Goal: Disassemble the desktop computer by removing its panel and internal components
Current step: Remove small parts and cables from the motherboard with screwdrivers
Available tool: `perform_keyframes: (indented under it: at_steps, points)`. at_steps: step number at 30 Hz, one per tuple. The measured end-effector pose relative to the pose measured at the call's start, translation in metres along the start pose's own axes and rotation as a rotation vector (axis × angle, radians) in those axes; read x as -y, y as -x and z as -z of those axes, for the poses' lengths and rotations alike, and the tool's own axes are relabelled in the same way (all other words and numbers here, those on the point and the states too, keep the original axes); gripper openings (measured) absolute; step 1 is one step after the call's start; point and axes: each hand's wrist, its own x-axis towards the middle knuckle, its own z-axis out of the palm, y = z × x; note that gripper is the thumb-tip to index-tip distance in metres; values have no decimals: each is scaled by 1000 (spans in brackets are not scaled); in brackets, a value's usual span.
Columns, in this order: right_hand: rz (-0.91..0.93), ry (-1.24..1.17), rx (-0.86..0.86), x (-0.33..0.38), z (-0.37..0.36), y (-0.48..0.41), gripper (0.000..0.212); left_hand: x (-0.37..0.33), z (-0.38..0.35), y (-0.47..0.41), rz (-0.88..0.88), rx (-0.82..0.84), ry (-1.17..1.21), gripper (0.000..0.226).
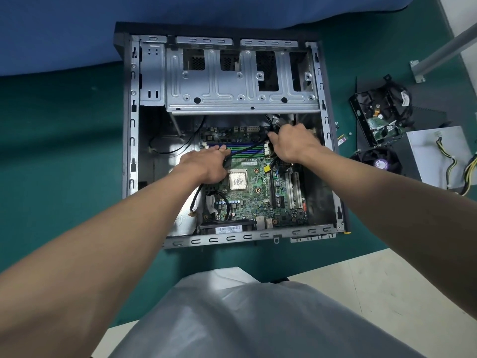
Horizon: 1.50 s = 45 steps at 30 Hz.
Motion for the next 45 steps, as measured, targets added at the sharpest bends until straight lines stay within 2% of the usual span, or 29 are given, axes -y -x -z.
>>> perform_keyframes:
  at_steps: [2,6,10,15,19,22,24,26,28,29,33,36,41,43,45]
  points:
    - [0,-4,3,-2,1,0,28,0,0,0,2,0,1,63]
    - [-27,-93,5,-4,1,-3,9,0,0,0,1,1,-2,63]
    - [-42,-84,8,-3,-1,0,29,0,0,1,-1,0,-5,62]
    - [-43,-143,-60,-3,-3,4,13,1,0,0,-9,5,19,62]
    - [-36,-184,-78,-4,1,14,16,0,2,-1,-13,5,50,63]
    - [9,-241,-104,-6,6,26,21,-4,5,1,-13,-31,35,72]
    - [28,-337,-111,-9,11,34,21,-13,7,8,-36,-168,15,81]
    - [31,-436,-136,-10,17,43,21,-26,9,16,-135,-421,-1,84]
    - [23,-505,-194,-14,25,50,20,-41,13,25,-283,-614,37,78]
    - [19,-539,-210,-16,29,53,20,-49,17,28,-342,-651,84,73]
    - [-21,-875,-135,-31,41,64,17,-74,27,29,-421,-653,237,43]
    - [-34,-1036,-97,-49,46,67,14,-88,34,29,-465,-710,299,25]
    - [-25,-1279,-5,-89,52,74,16,-109,40,26,-461,-709,307,19]
    - [-73,-1473,-79,-103,52,78,20,-122,42,26,-466,-752,361,22]
    - [-205,-1762,-167,-109,48,81,25,-140,42,29,-505,-799,431,25]
